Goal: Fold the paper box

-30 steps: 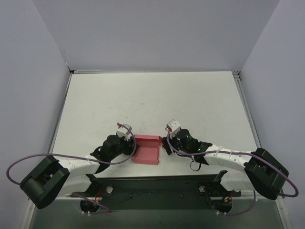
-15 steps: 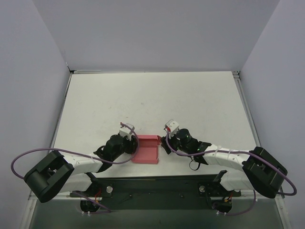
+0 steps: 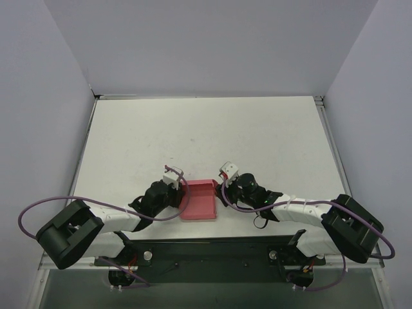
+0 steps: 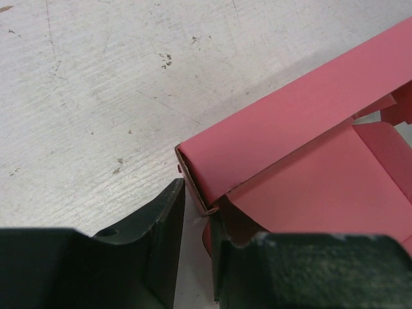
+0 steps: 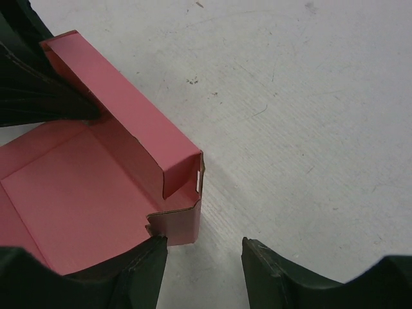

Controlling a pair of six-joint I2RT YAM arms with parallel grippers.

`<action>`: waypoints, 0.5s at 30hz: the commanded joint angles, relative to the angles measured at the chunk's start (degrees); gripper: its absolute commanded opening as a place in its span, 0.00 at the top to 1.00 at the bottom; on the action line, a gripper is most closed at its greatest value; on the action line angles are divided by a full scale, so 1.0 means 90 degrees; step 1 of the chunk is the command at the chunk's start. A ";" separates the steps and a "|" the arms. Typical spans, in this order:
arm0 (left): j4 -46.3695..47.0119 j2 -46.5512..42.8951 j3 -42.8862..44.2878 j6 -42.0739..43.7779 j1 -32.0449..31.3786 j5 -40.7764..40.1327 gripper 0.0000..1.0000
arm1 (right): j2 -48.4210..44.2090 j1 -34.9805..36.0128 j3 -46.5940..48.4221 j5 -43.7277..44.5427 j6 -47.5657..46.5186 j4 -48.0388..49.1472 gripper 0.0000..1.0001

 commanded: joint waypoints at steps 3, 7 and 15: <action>0.0419 0.0098 0.0298 0.0137 -0.0048 0.0035 0.74 | 0.0130 -0.0097 0.0019 -0.0365 -0.0431 0.0732 0.52; 0.0390 0.0186 0.0347 0.0156 -0.0048 0.0055 0.77 | 0.0170 -0.0127 0.0126 -0.0424 -0.0500 0.0674 0.55; 0.0458 0.0235 0.0328 0.0166 -0.0048 0.0143 0.78 | 0.0063 -0.0136 0.0117 -0.0687 -0.0402 0.0674 0.62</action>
